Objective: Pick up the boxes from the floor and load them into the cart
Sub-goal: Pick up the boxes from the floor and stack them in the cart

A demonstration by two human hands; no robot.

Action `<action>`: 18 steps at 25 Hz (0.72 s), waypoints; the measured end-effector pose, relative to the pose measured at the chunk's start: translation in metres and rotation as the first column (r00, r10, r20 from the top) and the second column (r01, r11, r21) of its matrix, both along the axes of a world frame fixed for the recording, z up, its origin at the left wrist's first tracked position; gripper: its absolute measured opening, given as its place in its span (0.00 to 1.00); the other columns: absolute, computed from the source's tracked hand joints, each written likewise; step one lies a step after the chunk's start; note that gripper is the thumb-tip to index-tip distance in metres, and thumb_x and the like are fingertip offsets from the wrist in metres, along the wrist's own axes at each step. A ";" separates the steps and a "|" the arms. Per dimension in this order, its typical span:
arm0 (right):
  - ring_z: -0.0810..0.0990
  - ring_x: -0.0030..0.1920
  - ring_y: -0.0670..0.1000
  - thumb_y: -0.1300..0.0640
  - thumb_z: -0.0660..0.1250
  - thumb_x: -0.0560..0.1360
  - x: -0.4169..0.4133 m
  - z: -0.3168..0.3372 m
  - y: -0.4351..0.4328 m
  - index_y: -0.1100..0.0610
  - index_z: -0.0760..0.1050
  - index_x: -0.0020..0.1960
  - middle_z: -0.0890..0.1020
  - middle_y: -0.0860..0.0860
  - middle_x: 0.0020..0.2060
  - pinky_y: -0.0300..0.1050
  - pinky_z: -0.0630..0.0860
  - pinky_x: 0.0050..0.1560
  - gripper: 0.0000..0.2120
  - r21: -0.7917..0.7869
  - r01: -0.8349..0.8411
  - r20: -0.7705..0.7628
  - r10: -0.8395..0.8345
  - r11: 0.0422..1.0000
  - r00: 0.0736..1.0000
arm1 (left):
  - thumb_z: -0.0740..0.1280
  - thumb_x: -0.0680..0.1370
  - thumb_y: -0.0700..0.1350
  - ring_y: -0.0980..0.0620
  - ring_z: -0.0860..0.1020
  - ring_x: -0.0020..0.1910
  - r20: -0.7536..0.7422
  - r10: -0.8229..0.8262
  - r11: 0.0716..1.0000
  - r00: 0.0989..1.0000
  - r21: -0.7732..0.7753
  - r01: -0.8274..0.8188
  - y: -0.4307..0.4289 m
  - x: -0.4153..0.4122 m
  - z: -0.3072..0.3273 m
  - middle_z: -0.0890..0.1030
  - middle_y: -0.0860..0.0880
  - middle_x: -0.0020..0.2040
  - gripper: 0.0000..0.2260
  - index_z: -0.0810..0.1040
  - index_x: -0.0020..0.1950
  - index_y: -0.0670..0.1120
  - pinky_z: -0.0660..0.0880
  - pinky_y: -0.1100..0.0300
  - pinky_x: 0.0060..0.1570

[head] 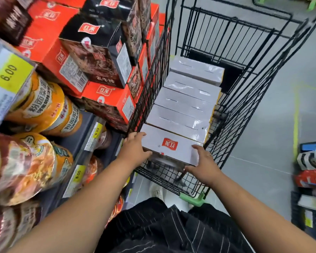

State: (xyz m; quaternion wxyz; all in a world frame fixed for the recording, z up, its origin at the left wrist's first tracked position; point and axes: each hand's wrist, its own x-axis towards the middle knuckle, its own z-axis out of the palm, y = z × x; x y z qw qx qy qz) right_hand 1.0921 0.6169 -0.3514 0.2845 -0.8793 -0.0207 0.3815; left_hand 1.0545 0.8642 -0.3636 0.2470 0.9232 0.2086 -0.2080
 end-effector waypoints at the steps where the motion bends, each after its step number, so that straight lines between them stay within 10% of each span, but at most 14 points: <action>1: 0.70 0.65 0.58 0.54 0.73 0.71 0.001 0.004 -0.003 0.48 0.55 0.75 0.61 0.59 0.71 0.39 0.67 0.58 0.39 0.000 -0.025 0.026 0.025 1.000 0.999 | 0.73 0.73 0.52 0.42 0.65 0.69 0.031 0.034 0.999 0.999 0.004 -0.034 -0.004 -0.007 0.006 0.63 0.46 0.73 0.32 0.64 0.73 0.50 0.65 0.51 0.66; 18: 0.70 0.65 0.56 0.49 0.72 0.72 -0.079 0.152 0.011 0.48 0.53 0.77 0.58 0.51 0.74 0.48 0.71 0.57 0.40 0.086 -0.828 0.558 0.662 0.554 0.501 | 0.74 0.72 0.55 0.49 0.62 0.74 0.488 0.527 0.781 0.696 0.046 -0.623 -0.127 -0.238 0.162 0.63 0.51 0.76 0.40 0.56 0.78 0.54 0.60 0.55 0.71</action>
